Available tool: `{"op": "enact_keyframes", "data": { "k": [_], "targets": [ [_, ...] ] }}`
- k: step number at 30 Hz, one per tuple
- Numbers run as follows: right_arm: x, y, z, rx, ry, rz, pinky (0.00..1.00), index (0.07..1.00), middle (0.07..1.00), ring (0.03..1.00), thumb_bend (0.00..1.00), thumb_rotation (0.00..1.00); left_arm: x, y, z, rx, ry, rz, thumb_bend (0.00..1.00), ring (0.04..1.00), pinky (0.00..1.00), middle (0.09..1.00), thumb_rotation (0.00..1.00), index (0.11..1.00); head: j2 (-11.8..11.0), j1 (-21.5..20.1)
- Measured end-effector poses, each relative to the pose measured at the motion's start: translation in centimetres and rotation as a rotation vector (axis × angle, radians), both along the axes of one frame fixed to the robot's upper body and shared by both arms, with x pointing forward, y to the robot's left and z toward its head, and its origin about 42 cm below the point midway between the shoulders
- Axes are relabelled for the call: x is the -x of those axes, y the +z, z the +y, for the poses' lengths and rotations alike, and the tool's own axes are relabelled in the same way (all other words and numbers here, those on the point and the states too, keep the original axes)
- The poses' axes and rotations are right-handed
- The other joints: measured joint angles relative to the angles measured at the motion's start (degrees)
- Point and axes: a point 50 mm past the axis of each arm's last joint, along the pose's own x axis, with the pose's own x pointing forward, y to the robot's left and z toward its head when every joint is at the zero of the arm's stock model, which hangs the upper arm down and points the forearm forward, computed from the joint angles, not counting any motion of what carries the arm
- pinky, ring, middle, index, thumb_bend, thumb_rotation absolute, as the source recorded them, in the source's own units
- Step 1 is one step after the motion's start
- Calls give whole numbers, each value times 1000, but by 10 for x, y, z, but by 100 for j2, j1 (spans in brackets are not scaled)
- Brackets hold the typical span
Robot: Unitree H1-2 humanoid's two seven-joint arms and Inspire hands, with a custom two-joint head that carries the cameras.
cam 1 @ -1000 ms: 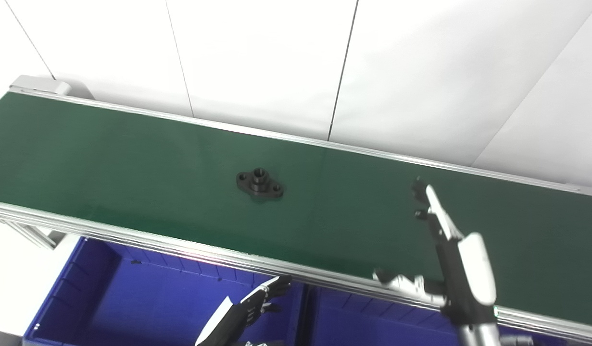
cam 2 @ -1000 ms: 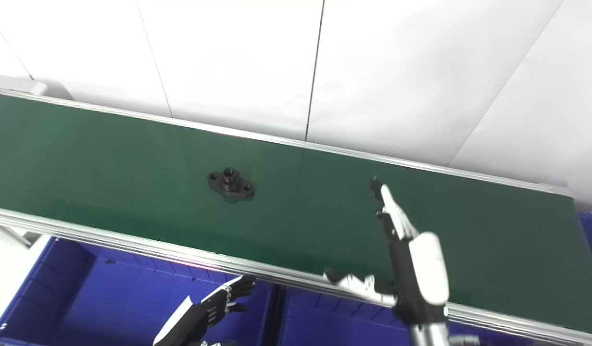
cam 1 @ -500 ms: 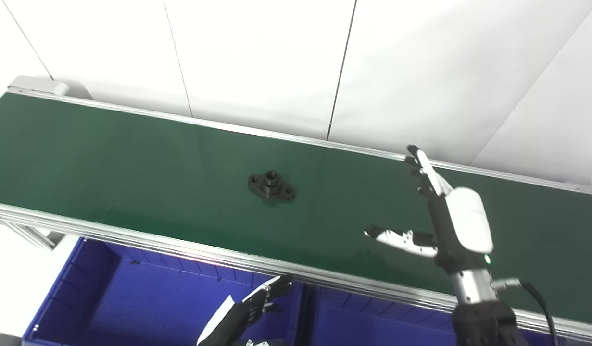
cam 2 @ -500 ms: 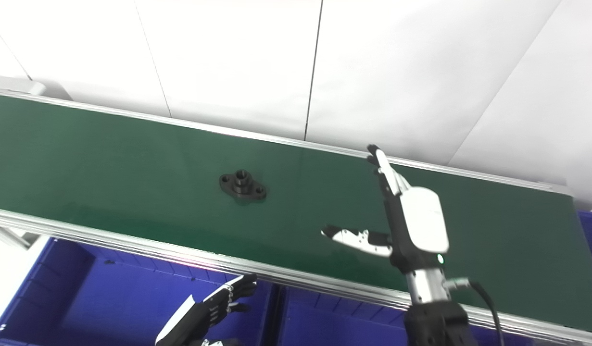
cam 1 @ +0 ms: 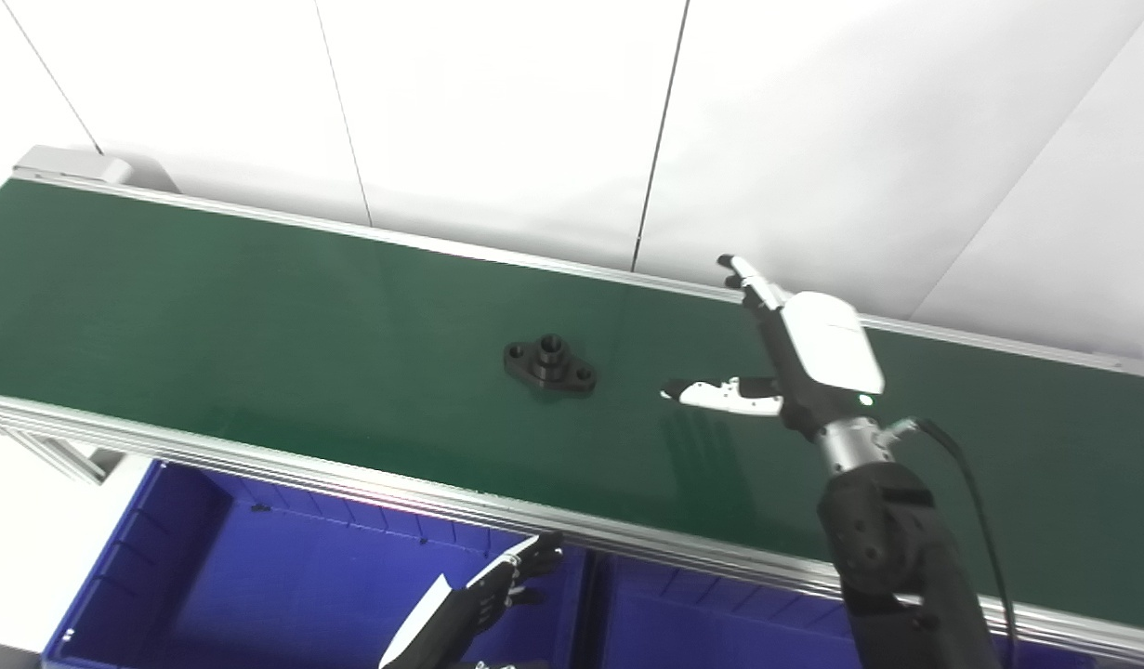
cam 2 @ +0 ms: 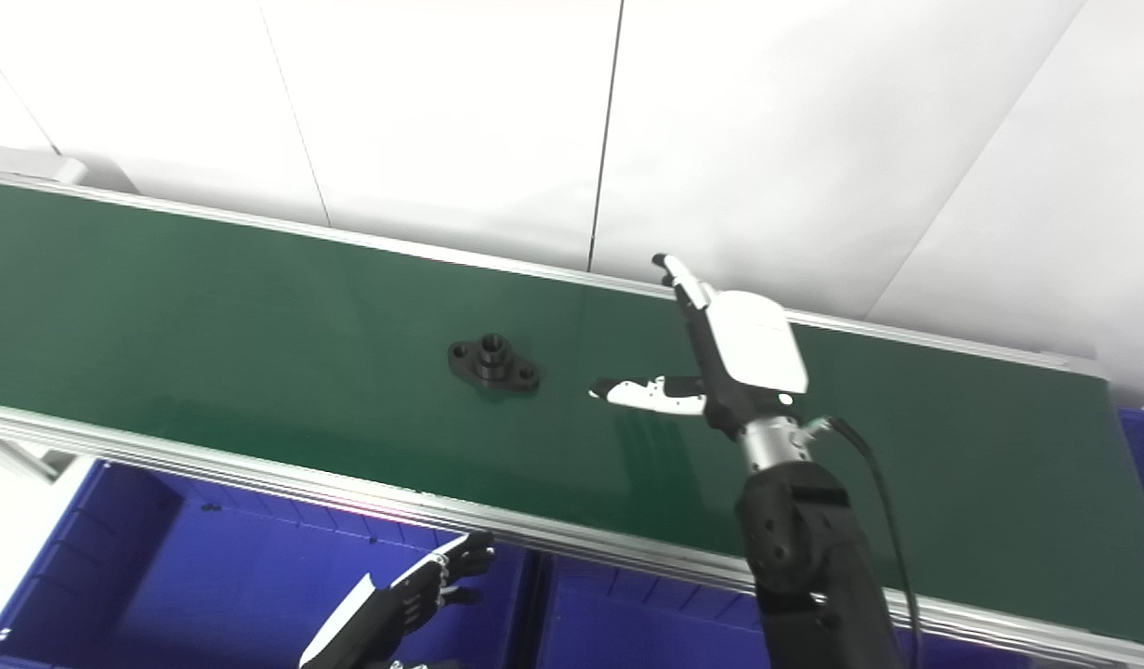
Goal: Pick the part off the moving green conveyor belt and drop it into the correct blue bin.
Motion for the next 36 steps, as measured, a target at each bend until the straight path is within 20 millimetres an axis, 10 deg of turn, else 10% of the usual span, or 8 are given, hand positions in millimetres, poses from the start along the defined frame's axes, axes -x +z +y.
{"op": "enact_keyframes", "data": {
  "k": [10,36],
  "targets": [
    [-27,1,26,111,-23,33,554,884,812,719,880,617,0,0,0,1,-1,-1,809,914,822,906,641,914,0,-44],
    [-18,-44,58,193,12,193,511,839,743,644,895,663,0,3,-3,7,-4,-11,816,913,820,907,641,913,35,35]
  ]
}}
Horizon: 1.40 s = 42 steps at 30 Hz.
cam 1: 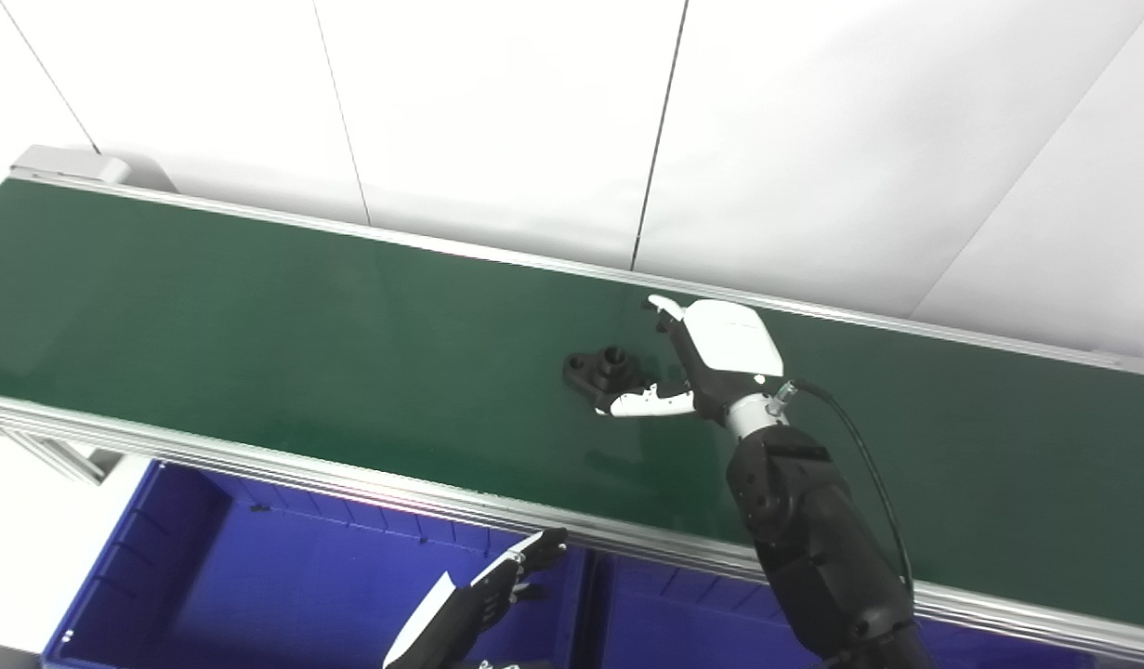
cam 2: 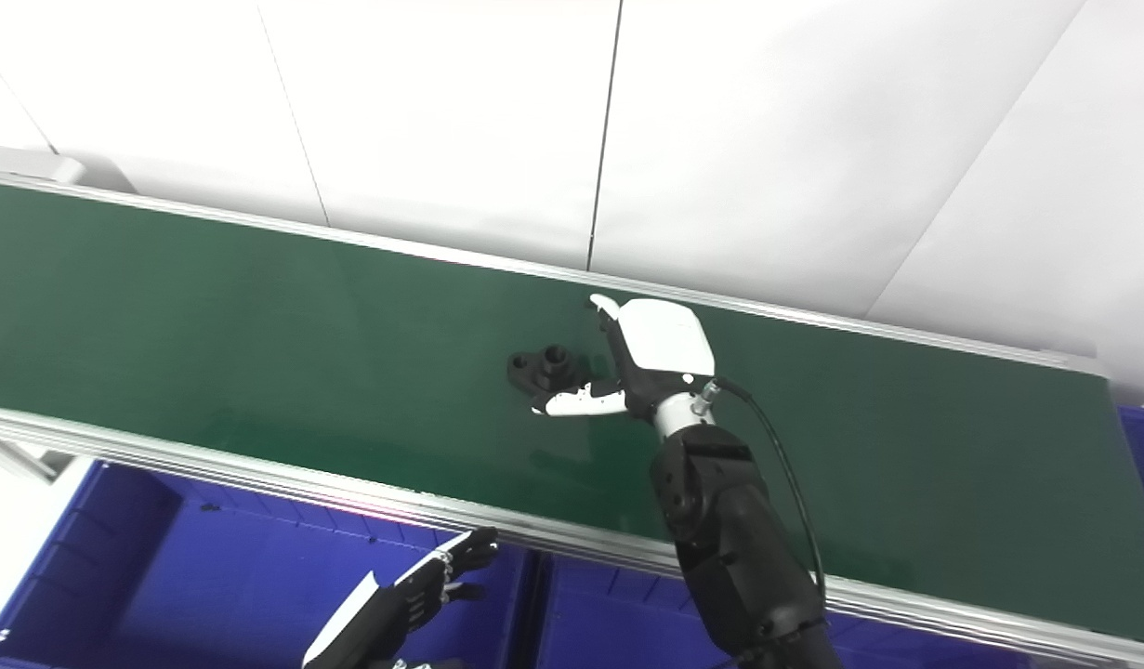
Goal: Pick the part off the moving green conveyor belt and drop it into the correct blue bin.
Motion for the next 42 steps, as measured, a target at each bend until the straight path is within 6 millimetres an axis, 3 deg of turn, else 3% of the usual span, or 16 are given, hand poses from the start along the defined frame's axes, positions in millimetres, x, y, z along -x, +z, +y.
{"op": "enact_keyframes", "data": {
  "k": [9,11,12,15,21,42],
  "targets": [
    [-17,-15,-10,29,-58,-70,366,744,591,467,840,578,5,0,-1,5,2,8,804,926,842,911,641,912,70,35],
    [-19,-19,-11,25,-62,-87,311,679,521,405,724,483,5,1,-1,5,1,7,805,922,831,908,639,912,88,44],
    [-19,-21,-11,14,-62,-97,255,569,443,333,595,290,4,2,-1,6,2,4,803,923,834,910,637,913,88,44],
    [-19,-31,-16,23,-61,-130,152,494,308,212,514,152,3,7,-1,9,2,-11,808,920,829,915,640,918,114,44],
    [-16,-33,-12,-22,-41,-171,120,480,252,173,508,133,4,7,-1,3,2,10,801,930,841,917,635,922,141,35],
    [4,-39,-5,-90,-33,-167,172,493,334,235,501,145,5,8,0,7,3,20,804,911,829,913,638,923,141,-35]
  ]
}}
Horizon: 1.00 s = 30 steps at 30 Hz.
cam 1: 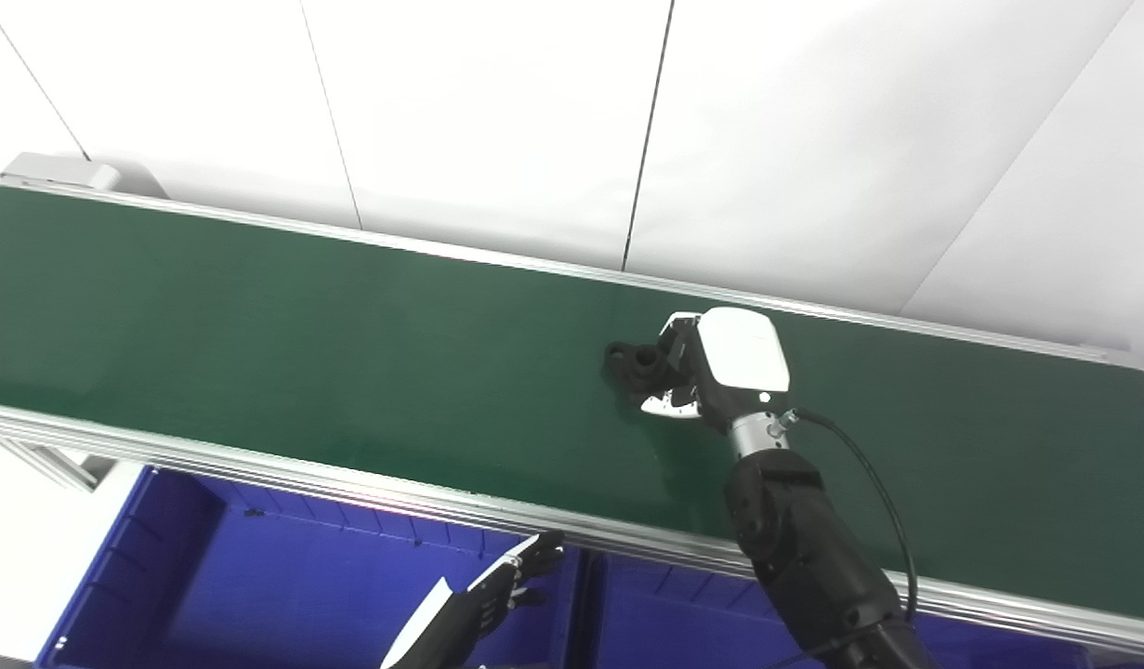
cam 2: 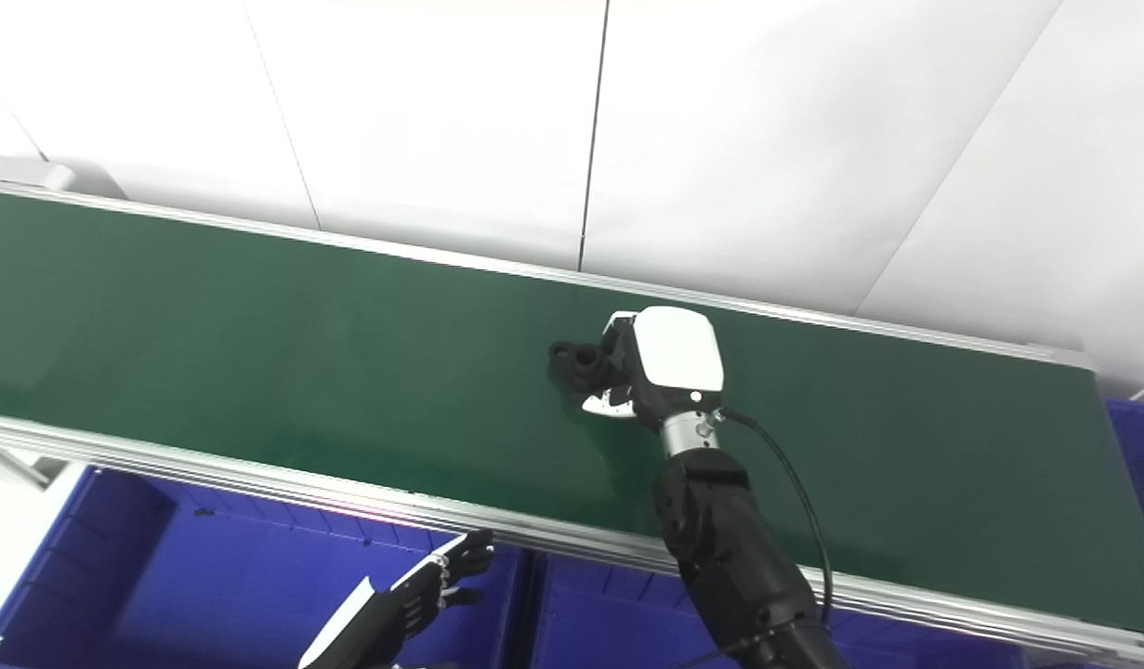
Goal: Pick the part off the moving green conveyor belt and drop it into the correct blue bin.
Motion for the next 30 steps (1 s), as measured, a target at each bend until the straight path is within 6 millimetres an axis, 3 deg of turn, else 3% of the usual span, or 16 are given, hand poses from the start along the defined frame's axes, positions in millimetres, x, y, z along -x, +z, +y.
{"op": "enact_keyframes", "data": {
  "k": [9,13,20,24,29,30],
  "targets": [
    [28,4,-7,-78,25,19,184,490,359,252,501,140,-1,0,-1,-3,2,7,813,898,827,903,645,919,97,-193],
    [50,13,-14,-102,59,40,151,488,305,209,503,136,-1,-1,0,2,4,-1,801,912,866,913,628,929,167,-386],
    [74,50,-26,-159,85,-24,153,489,316,215,501,135,-2,0,3,6,13,-8,802,921,898,913,637,939,246,-562],
    [85,68,-25,-182,102,-59,157,488,325,222,502,135,-2,1,5,12,20,-8,795,934,950,924,631,951,378,-720],
    [113,85,-25,-201,124,-39,186,489,372,259,502,138,-5,14,10,7,16,-33,805,933,974,933,629,977,799,-1194],
    [119,87,-25,-197,128,-36,186,489,373,260,502,138,-5,16,12,8,17,-32,806,933,975,933,628,978,800,-1195]
  ]
}}
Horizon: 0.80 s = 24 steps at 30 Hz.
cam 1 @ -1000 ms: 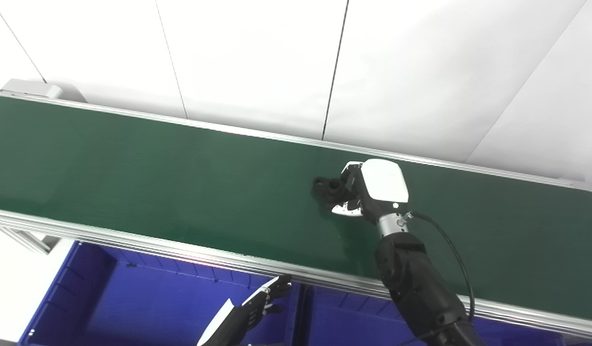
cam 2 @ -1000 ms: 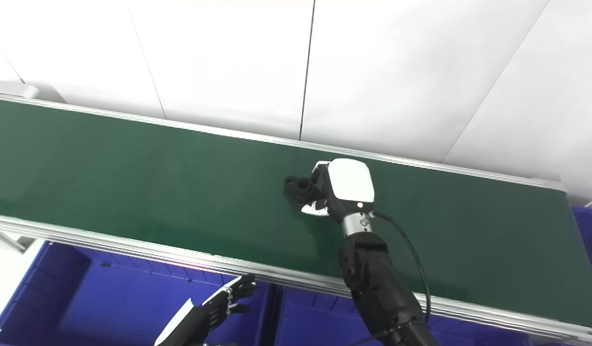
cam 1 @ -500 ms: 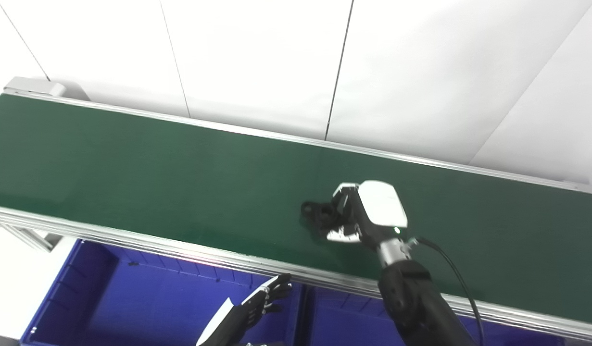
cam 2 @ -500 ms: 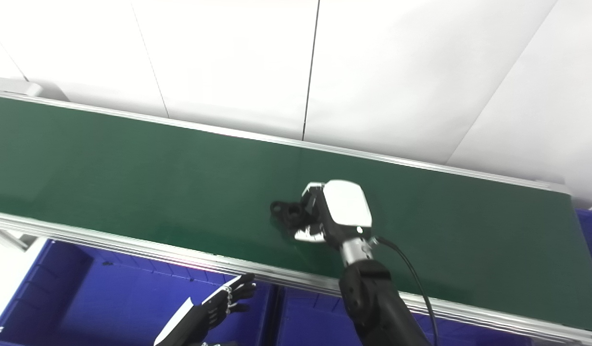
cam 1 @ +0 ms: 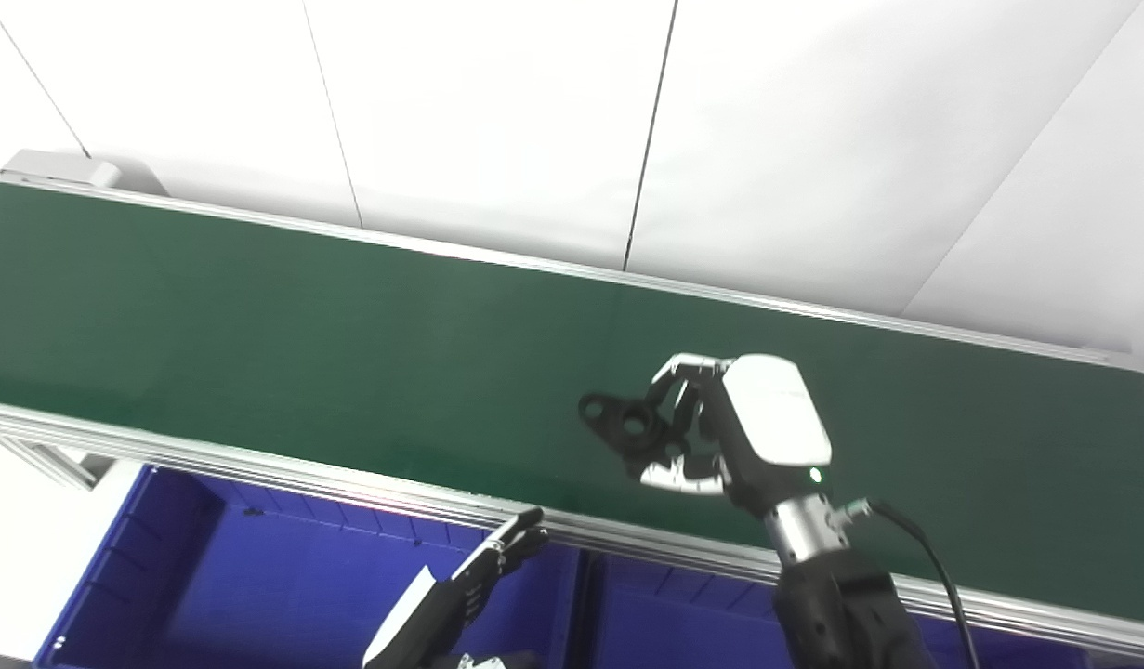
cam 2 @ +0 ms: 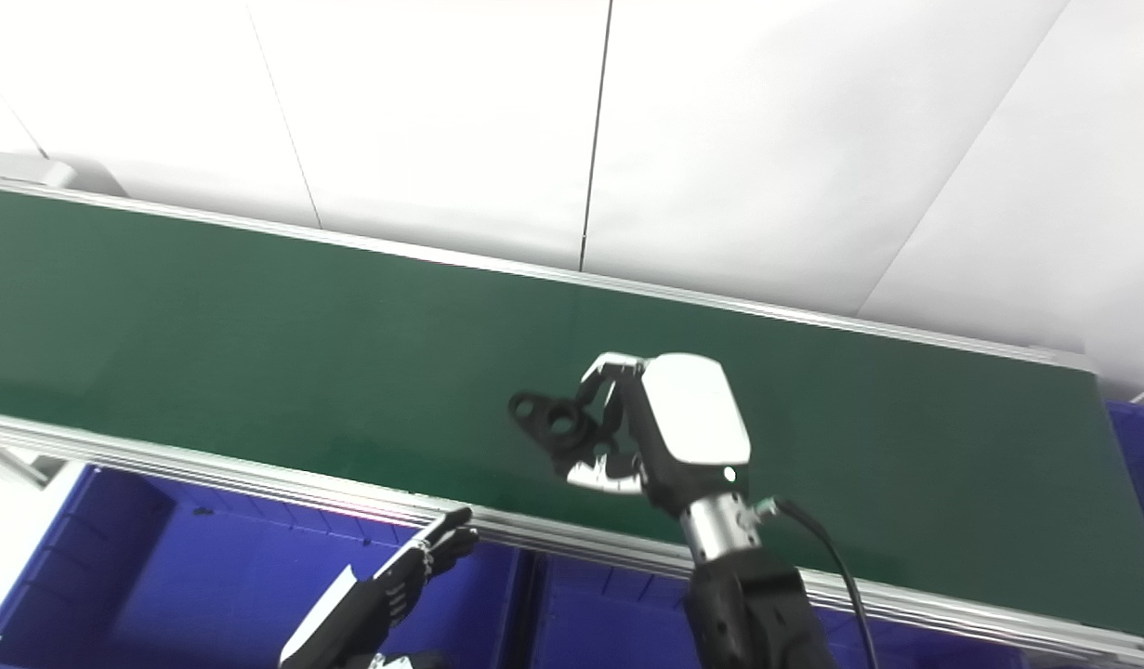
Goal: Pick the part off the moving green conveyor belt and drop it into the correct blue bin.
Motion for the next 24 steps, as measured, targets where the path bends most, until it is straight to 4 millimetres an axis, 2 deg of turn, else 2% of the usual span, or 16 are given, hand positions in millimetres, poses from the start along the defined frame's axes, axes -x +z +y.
{"op": "enact_keyframes", "data": {
  "k": [3,6,7,8,10,11,12,13,14,16,19,22,24],
  "targets": [
    [16,9,-2,14,4,18,190,488,364,263,501,139,0,4,4,21,1,13,806,954,998,954,635,994,245,-307],
    [37,18,-3,13,10,41,176,487,347,246,503,137,2,10,6,46,13,20,780,972,1000,970,648,1000,360,-457],
    [43,19,-4,14,6,56,174,487,344,242,504,135,2,12,7,54,16,18,771,990,1000,981,676,1000,534,-588],
    [50,20,-5,14,3,74,175,487,343,241,504,134,1,14,8,54,12,13,772,996,1000,988,702,1000,693,-676],
    [62,19,-9,17,-14,113,181,487,351,250,505,133,0,21,10,56,2,6,770,999,1000,994,724,1000,694,-677],
    [67,18,-12,18,-27,127,186,487,358,256,505,133,0,25,11,59,0,2,767,1000,1000,994,730,1000,860,-755],
    [71,18,-15,21,-37,141,185,487,356,254,505,134,0,29,13,60,1,-4,756,1000,1000,993,744,1000,896,-765],
    [76,19,-18,30,-52,153,182,487,351,250,505,135,0,33,15,56,1,-6,743,1000,1000,992,761,1000,1036,-843],
    [80,19,-19,35,-63,160,178,487,346,246,505,135,1,35,17,51,4,-8,738,1000,1000,993,769,1000,1055,-852],
    [87,19,-21,50,-80,180,177,487,347,245,506,134,0,39,20,52,12,-5,728,1000,1000,994,782,1000,1265,-1054],
    [95,12,-23,65,-106,226,219,488,395,293,503,137,0,45,25,42,1,7,720,1000,1000,994,798,1000,1345,-1125],
    [99,-2,-26,120,-130,283,243,489,423,323,502,141,-1,51,32,18,-16,9,706,1000,1000,992,772,1000,1441,-1151],
    [101,-11,-28,167,-134,324,232,490,421,310,503,139,-2,52,35,19,-18,12,703,1000,1000,986,746,1000,1503,-1143]
  ]
}}
